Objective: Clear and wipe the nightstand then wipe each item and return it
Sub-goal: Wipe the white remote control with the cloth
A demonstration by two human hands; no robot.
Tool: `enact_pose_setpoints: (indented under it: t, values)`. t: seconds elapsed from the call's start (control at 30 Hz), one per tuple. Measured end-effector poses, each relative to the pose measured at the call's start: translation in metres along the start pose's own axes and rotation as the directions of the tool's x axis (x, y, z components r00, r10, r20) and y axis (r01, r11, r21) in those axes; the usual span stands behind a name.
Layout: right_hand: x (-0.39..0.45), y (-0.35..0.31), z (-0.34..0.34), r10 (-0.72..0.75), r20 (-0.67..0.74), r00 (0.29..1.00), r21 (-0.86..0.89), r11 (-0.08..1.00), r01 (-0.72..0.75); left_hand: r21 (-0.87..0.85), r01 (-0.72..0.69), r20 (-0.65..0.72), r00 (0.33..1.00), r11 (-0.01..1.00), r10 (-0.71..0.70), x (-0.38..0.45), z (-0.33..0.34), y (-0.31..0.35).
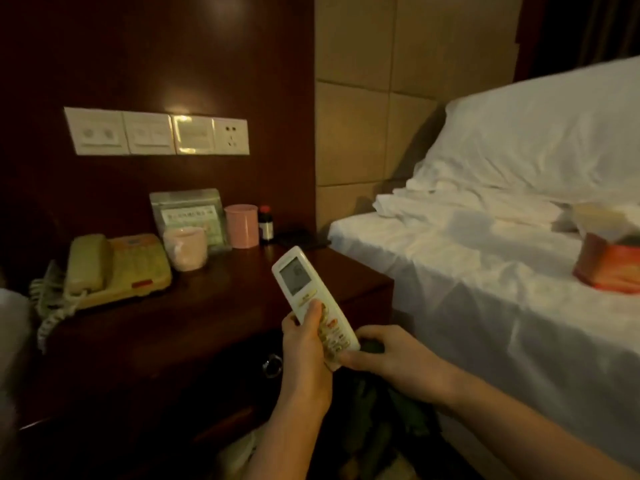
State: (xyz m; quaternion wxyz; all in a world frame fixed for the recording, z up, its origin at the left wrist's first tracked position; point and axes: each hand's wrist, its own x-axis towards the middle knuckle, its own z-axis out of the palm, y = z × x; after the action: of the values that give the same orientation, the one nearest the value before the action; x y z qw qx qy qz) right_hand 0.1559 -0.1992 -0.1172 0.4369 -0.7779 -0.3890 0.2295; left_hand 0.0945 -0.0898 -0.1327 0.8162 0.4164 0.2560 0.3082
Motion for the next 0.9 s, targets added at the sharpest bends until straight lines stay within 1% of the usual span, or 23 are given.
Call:
enact_pose_setpoints:
  t: [0.07,0.13,0.17,0.23,0.27,0.3,0.37,0.43,0.5,0.57,0.6,0.63,0.67,0.7,0.73,0.77,0.8,0.83,0.87,0.9]
  values:
    - [0.019,-0.013,0.007,0.028,-0.041,0.999,0.178,0.984,-0.021,0.026,-0.024,0.022,0.999,0.999,0.024,0.013,-0.004,0.019]
    - [0.037,-0.025,0.015,0.076,-0.073,0.994,0.307,0.95,-0.05,0.082,-0.032,0.064,0.998,0.996,0.026,0.029,-0.014,0.036]
    - [0.047,-0.031,0.018,0.108,-0.092,0.99,0.355,0.932,-0.069,0.132,-0.034,0.085,0.996,0.991,0.023,0.036,-0.02,0.044]
    - [0.068,-0.042,0.019,0.169,-0.117,0.979,0.441,0.892,-0.101,0.313,-0.064,0.128,0.992,0.948,0.025,0.051,-0.031,0.06]
    - [0.079,-0.047,0.018,0.196,-0.118,0.974,0.47,0.875,-0.119,0.436,-0.092,0.14,0.99,0.895,0.034,0.059,-0.037,0.068]
    - [0.091,-0.051,0.015,0.218,-0.114,0.969,0.479,0.867,-0.139,0.567,-0.116,0.147,0.988,0.816,0.039,0.066,-0.042,0.077]
    - [0.117,-0.056,0.007,0.269,-0.094,0.958,0.446,0.872,-0.202,0.79,-0.168,0.18,0.983,0.59,0.04,0.084,-0.053,0.094]
    - [0.142,-0.058,0.002,0.333,-0.048,0.942,0.378,0.879,-0.291,0.918,-0.25,0.25,0.967,0.306,0.04,0.103,-0.062,0.108]
    - [0.163,-0.057,0.001,0.387,0.004,0.922,0.306,0.878,-0.369,0.947,-0.322,0.32,0.945,0.007,0.068,0.122,-0.07,0.116]
    - [0.18,-0.056,0.001,0.434,0.057,0.899,0.233,0.87,-0.435,0.883,-0.391,0.433,0.892,-0.26,0.131,0.137,-0.081,0.118]
    - [0.188,-0.056,0.001,0.457,0.068,0.887,0.178,0.869,-0.462,0.826,-0.419,0.502,0.851,-0.377,0.154,0.143,-0.087,0.119]
    - [0.195,-0.057,0.001,0.478,0.054,0.877,0.117,0.869,-0.481,0.767,-0.438,0.562,0.811,-0.468,0.162,0.148,-0.093,0.118]
    - [0.203,-0.059,0.001,0.488,0.023,0.873,0.058,0.871,-0.488,0.726,-0.45,0.603,0.781,-0.52,0.166,0.153,-0.099,0.118]
    - [0.211,-0.061,0.001,0.466,-0.029,0.884,-0.021,0.884,-0.466,0.711,-0.457,0.622,0.763,-0.535,0.175,0.156,-0.102,0.117]
    - [0.219,-0.061,0.003,0.409,-0.09,0.908,-0.131,0.899,-0.418,0.709,-0.461,0.633,0.75,-0.534,0.193,0.159,-0.104,0.117]
    - [0.226,-0.062,0.006,0.315,-0.159,0.936,-0.279,0.895,-0.349,0.706,-0.469,0.649,0.729,-0.53,0.219,0.161,-0.104,0.118]
    - [0.229,-0.063,0.011,0.18,-0.229,0.957,-0.454,0.85,-0.268,0.703,-0.475,0.663,0.708,-0.529,0.244,0.163,-0.103,0.119]
    - [0.23,-0.064,0.016,0.023,-0.276,0.961,-0.623,0.757,-0.197,0.7,-0.476,0.671,0.692,-0.532,0.264,0.164,-0.102,0.119]
    - [0.228,-0.067,0.024,-0.123,-0.274,0.954,-0.763,0.632,-0.138,0.702,-0.47,0.672,0.686,-0.535,0.279,0.164,-0.101,0.12]
    - [0.225,-0.068,0.032,-0.231,-0.221,0.947,-0.863,0.498,-0.08,0.708,-0.456,0.664,0.69,-0.539,0.289,0.165,-0.1,0.12]
